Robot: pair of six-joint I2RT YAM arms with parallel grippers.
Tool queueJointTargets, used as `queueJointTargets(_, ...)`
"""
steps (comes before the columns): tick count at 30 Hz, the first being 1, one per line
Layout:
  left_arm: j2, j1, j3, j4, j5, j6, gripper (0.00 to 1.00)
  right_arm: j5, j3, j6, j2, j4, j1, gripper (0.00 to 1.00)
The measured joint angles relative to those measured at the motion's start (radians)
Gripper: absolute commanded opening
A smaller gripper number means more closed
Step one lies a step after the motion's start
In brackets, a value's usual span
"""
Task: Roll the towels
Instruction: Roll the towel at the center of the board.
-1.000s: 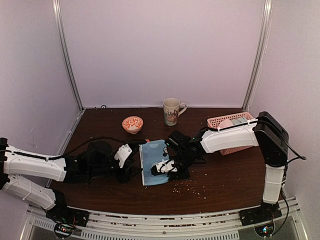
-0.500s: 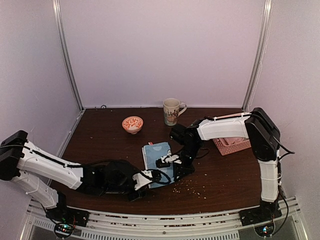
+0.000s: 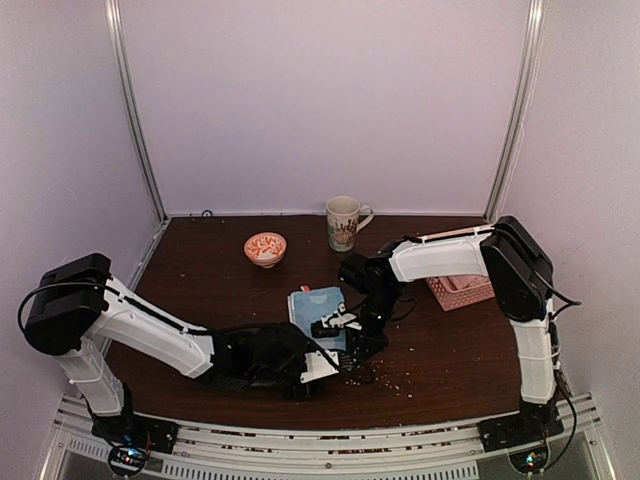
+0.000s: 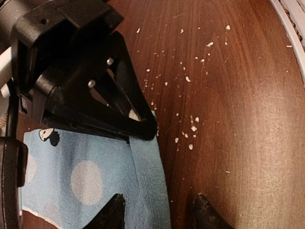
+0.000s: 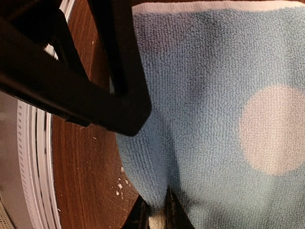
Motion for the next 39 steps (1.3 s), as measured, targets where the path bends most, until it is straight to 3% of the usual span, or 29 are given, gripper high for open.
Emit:
queueJointTargets(6, 0.024, 0.000, 0.001, 0.011, 0.005, 0.013, 0.38, -0.001, 0.000, 0.001, 0.001, -0.002, -0.001, 0.12)
queueJointTargets(13, 0.069, 0.000, 0.020, 0.006, -0.018, 0.014, 0.16, -0.007, 0.000, 0.001, 0.003, -0.008, -0.002, 0.12)
queueJointTargets(23, 0.074, 0.000, 0.030, 0.001, -0.021, -0.005, 0.11, -0.007, 0.000, 0.002, 0.003, -0.012, -0.005, 0.13)
queueJointTargets(25, 0.073, 0.000, 0.030, -0.006, -0.021, -0.013, 0.05, -0.007, 0.000, 0.001, 0.003, -0.012, -0.005, 0.20)
queueJointTargets(27, 0.065, 0.000, 0.028, -0.014, -0.021, -0.022, 0.02, -0.013, -0.001, 0.004, 0.003, -0.016, -0.005, 0.34)
queueJointTargets(31, 0.056, 0.000, 0.030, -0.020, -0.019, -0.047, 0.00, -0.047, -0.019, -0.001, -0.013, -0.022, -0.005, 0.50)
queueJointTargets(39, 0.068, 0.029, 0.072, -0.037, 0.031, -0.146, 0.00, -0.066, -0.098, 0.058, -0.078, 0.037, -0.005, 0.48)
